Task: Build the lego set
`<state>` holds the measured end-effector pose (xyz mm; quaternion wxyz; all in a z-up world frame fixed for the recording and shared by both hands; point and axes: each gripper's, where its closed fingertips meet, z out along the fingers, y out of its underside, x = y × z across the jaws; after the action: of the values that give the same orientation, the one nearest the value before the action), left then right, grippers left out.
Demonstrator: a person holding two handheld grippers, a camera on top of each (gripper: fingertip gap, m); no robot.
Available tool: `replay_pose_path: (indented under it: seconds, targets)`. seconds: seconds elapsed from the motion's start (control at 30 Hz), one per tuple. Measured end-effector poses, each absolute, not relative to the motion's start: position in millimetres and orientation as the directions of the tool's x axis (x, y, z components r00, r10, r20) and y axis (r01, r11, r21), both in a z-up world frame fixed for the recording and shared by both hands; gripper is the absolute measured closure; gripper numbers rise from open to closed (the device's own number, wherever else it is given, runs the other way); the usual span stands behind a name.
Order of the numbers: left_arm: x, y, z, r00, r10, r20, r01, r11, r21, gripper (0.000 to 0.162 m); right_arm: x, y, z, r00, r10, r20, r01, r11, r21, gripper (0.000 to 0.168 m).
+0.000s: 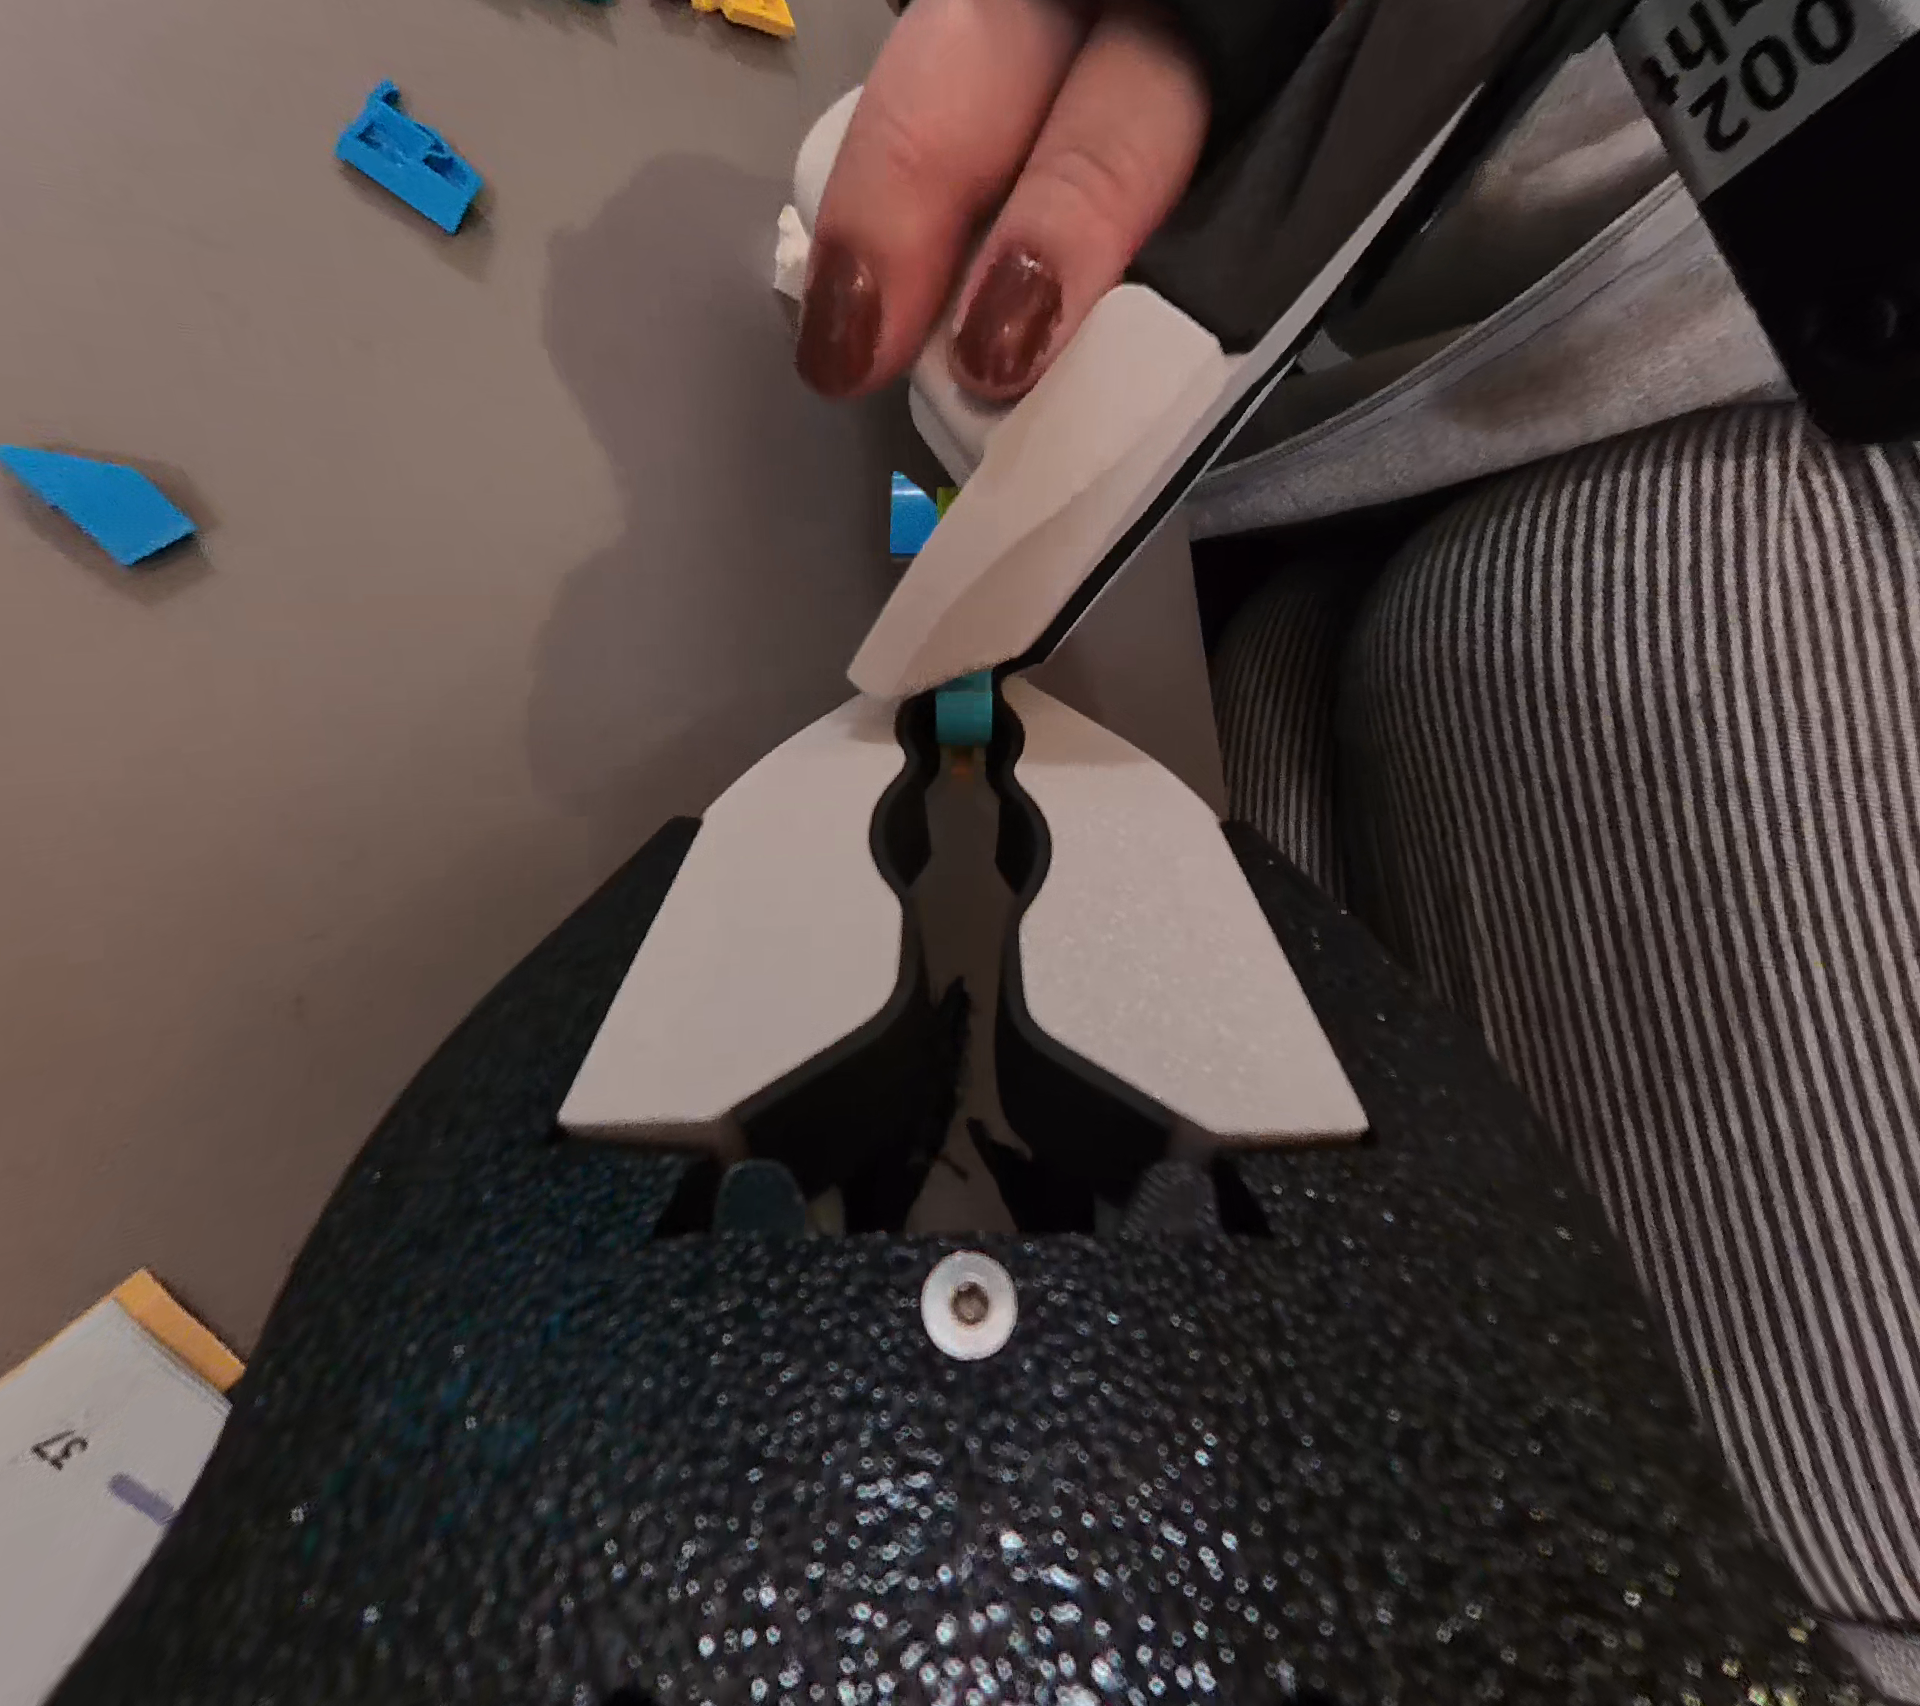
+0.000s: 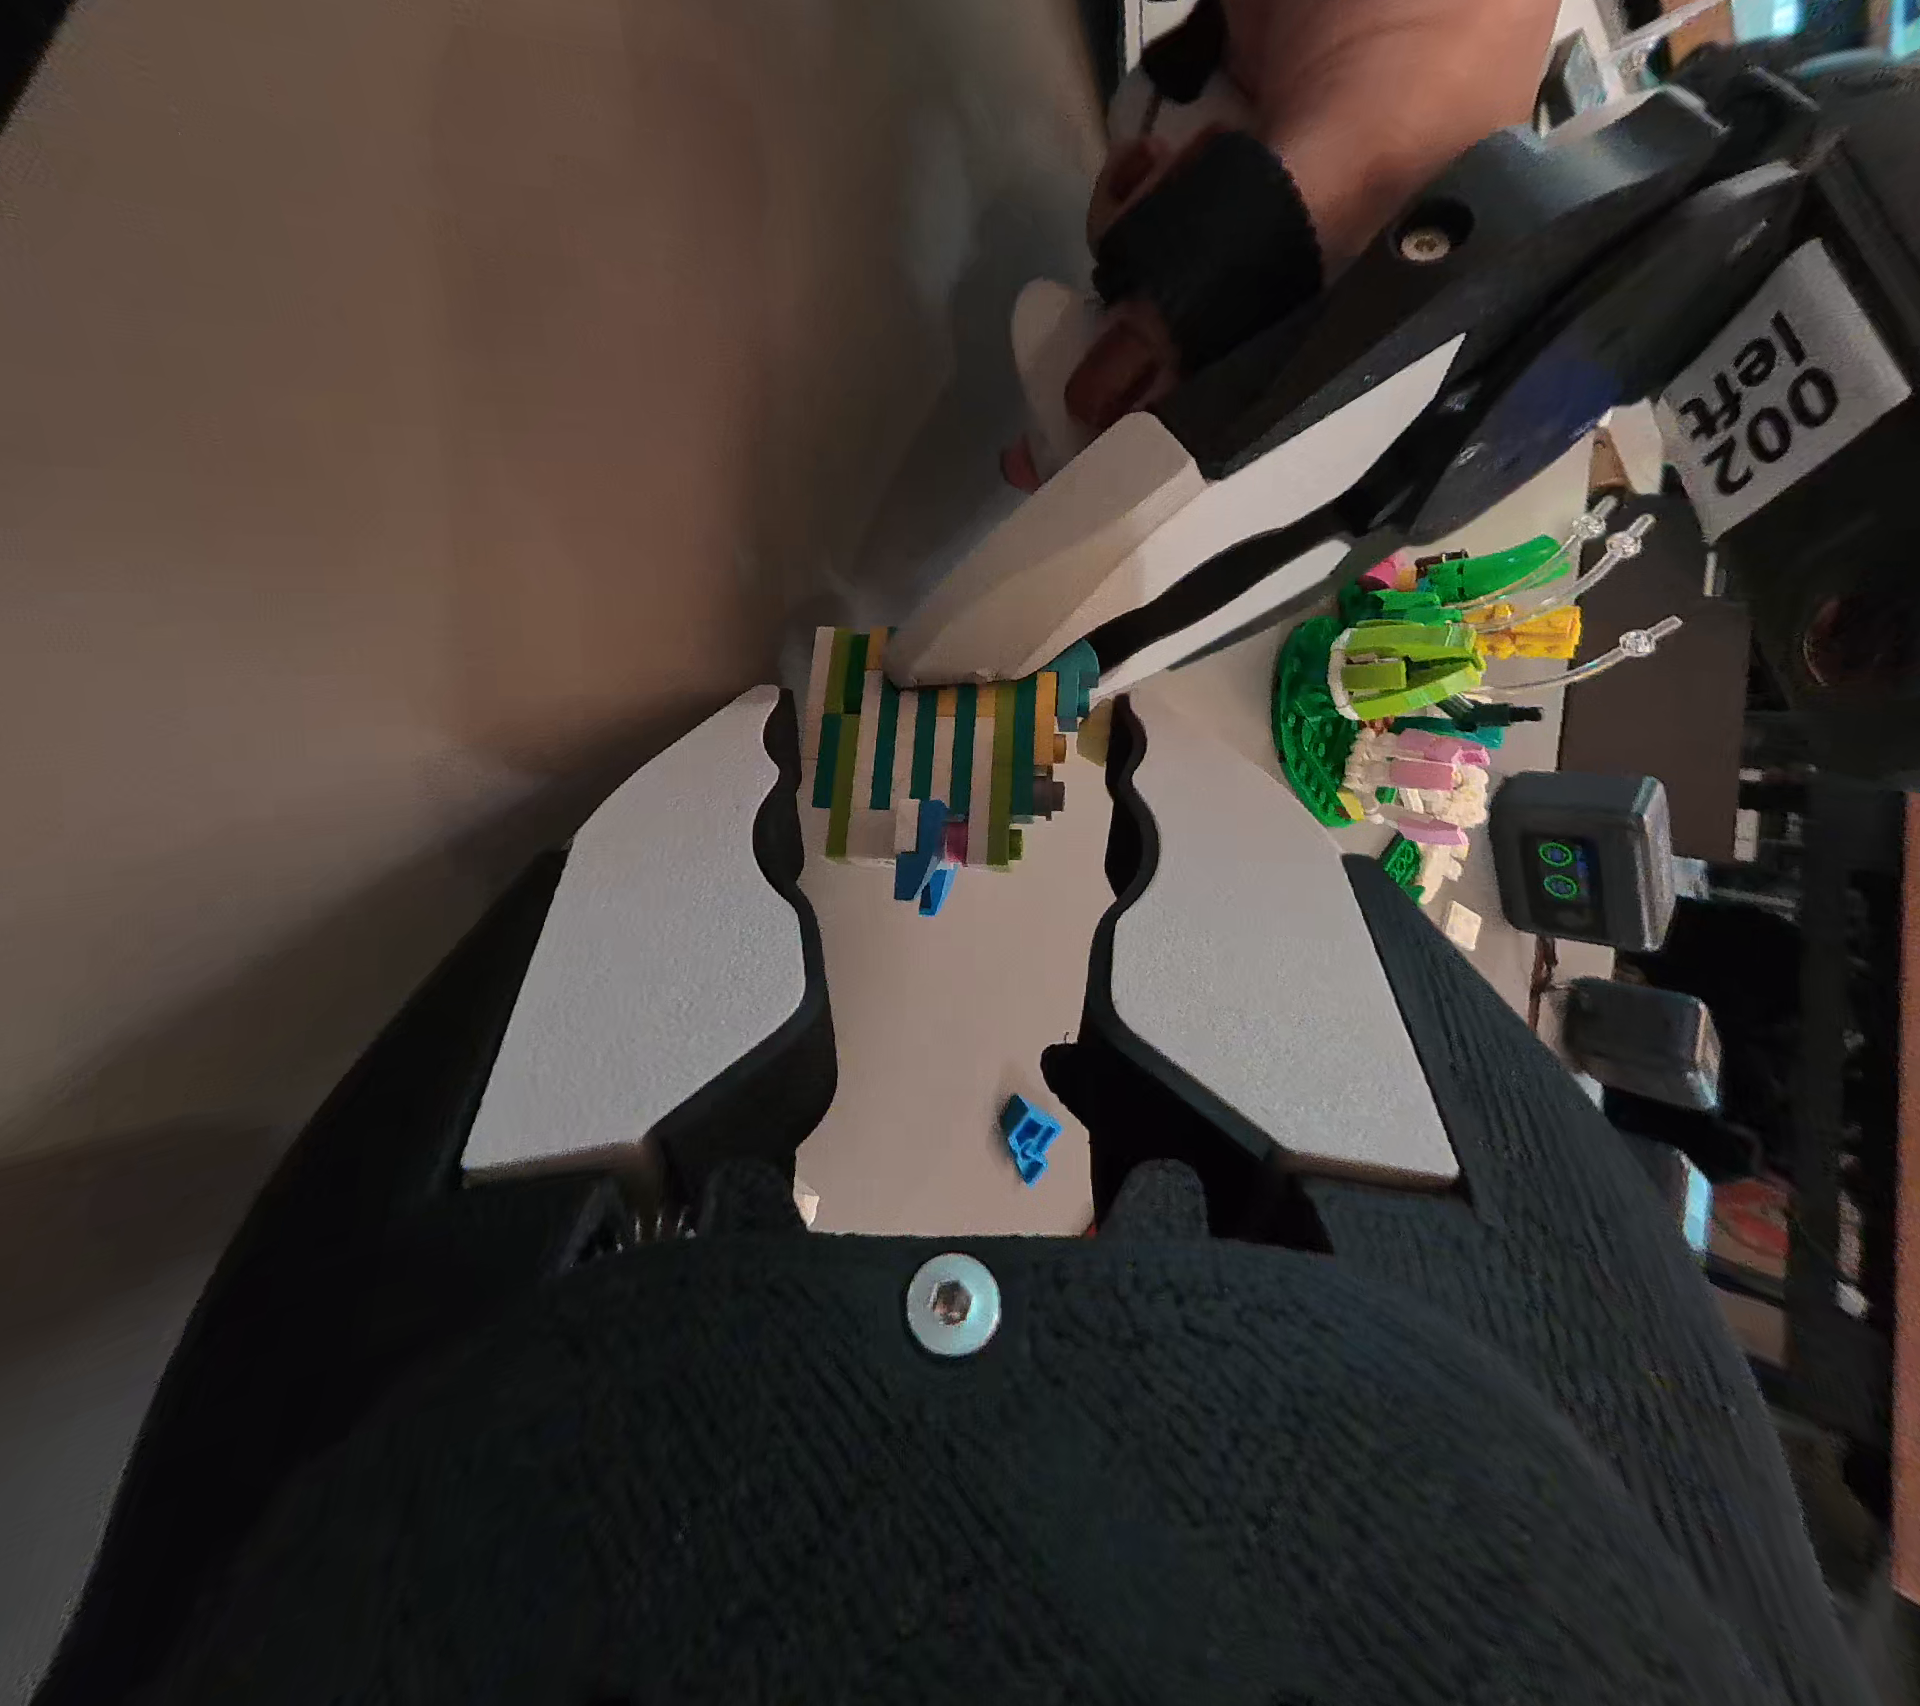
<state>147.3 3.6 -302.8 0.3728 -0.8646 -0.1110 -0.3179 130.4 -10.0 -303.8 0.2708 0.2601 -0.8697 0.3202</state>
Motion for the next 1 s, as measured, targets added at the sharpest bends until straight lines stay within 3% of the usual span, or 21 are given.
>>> replay_pose_path:
  seconds: [0.47, 0.7, 0.9, 1.0]
  targets:
    - [136, -10, -305, 0.809, -0.009, 0.587, 0.418, -0.694, -0.587, 0.154, 119, -8, -297, -0.774, -0.133, 0.619, -0.520, 0.692, -0.501, 0.116]
    - [139, -41, -301, 0.868, -0.008, 0.496, 0.317, -0.760, -0.567, 0.154, 104, 7, -301, -0.821, -0.061, 0.567, -0.429, 0.721, -0.544, 0.116]
    - [109, -48, -290, 0.936, 0.057, 0.348, 0.289, -0.691, -0.663, 0.154, 85, -3, -269, -0.884, 0.154, 0.441, -0.282, 0.575, -0.768, 0.116]
    - [104, -46, -290, 0.980, 0.002, 0.198, 0.145, -0.686, -0.713, 0.154, 88, -14, -262, -0.969, 0.128, 0.210, -0.126, 0.476, -0.870, 0.118]
